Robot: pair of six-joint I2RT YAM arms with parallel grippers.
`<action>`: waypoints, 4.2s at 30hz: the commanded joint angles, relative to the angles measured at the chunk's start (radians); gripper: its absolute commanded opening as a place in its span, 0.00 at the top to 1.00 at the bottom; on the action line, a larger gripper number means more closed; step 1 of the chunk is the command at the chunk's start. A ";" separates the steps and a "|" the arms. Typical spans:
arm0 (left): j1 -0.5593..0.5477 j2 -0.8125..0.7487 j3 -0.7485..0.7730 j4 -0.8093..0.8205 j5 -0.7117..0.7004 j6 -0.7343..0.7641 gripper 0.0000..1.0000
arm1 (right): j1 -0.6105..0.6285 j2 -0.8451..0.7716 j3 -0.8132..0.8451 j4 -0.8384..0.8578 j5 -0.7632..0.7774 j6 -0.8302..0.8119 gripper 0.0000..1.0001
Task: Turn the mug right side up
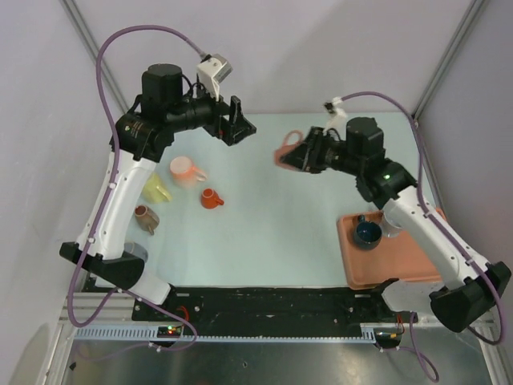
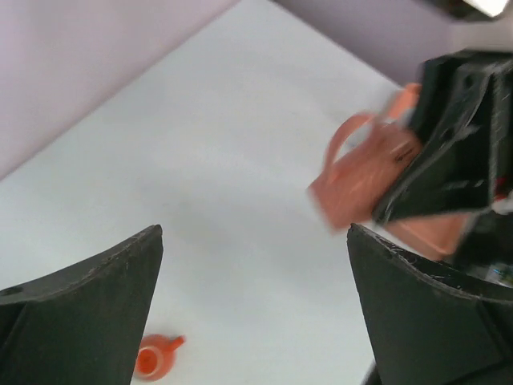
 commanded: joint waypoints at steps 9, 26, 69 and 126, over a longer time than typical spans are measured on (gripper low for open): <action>0.001 -0.092 -0.157 -0.020 -0.481 0.288 0.00 | -0.706 0.005 0.104 -0.908 0.743 -0.389 1.00; 0.001 -0.167 -0.385 -0.039 -0.518 0.357 0.00 | -1.161 0.193 0.011 -0.742 0.538 -0.433 1.00; 0.156 0.028 -0.600 -0.039 -0.434 1.150 0.14 | -1.061 0.255 0.200 -0.881 0.534 -0.461 0.01; 0.128 0.223 0.399 -0.035 0.216 0.092 1.00 | -0.073 0.019 0.251 0.023 0.015 -0.072 0.01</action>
